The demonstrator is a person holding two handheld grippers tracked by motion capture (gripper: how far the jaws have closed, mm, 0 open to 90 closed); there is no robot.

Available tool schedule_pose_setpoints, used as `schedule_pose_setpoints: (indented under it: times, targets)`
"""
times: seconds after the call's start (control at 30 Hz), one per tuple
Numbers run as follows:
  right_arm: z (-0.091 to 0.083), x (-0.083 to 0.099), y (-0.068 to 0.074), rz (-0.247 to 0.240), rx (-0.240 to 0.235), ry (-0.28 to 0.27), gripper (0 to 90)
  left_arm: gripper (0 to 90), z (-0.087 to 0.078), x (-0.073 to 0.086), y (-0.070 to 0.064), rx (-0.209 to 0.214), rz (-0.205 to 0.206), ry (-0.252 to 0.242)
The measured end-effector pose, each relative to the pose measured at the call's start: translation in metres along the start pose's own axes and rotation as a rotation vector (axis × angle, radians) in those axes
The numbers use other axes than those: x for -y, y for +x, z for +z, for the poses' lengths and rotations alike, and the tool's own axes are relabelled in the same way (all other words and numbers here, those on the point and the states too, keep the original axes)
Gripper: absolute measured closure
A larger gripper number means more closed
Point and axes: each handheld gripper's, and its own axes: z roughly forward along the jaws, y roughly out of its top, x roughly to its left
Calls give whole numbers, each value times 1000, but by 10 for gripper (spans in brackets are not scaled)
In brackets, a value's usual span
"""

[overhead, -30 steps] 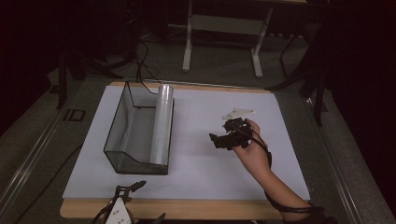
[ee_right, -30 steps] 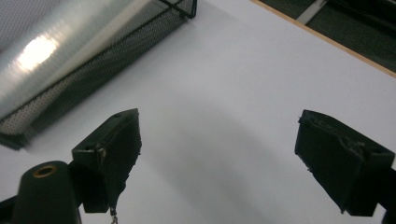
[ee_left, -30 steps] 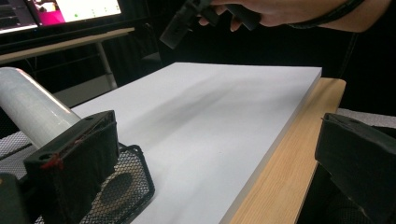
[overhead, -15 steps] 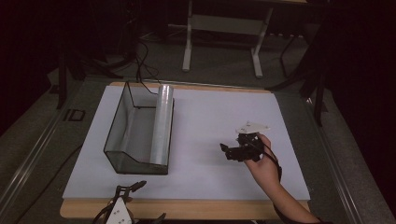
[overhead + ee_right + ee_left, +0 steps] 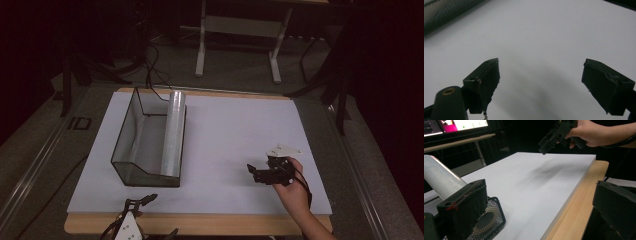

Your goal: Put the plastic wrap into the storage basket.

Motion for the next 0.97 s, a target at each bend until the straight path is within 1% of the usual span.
schedule_pose_setpoints:
  times: [0.03, 0.13, 0.2, 0.3, 0.4, 0.47, 0.53, 0.63, 0.8, 0.97]
  targets:
    - [-1, 6, -1, 1, -1, -2, 146, 3, 0, 0, 0, -1, -1, 2]
    - [-3, 12, -4, 9, -3, -5, 146, 3, 0, 0, 0, 0, 1, 2]
    - [-3, 15, -5, 5, -4, -11, 146, 3, 0, 0, 0, 0, 0, 2]
    - [-4, 24, -7, 1, -2, -15, 145, 3, 0, 0, 1, -2, -1, 1]
    - [-4, 32, -9, -3, 9, -18, 144, 3, -1, 0, 1, -4, -2, 0]
    - [-4, 36, -11, 10, 10, -26, 143, 3, -1, 0, 1, -5, -3, -1]
    - [-3, 37, -14, 26, 13, -24, 143, 3, -1, 1, 1, -5, -2, 1]
    - [-1, 39, -17, 35, 9, -35, 143, 3, -1, 1, 1, -5, 0, 2]
    - [1, 40, -16, 22, 12, -38, 142, 3, -1, 1, 2, -6, -6, 0]
    - [2, 40, -16, 14, 8, -40, 142, 3, -1, 1, 2, -2, -3, 0]
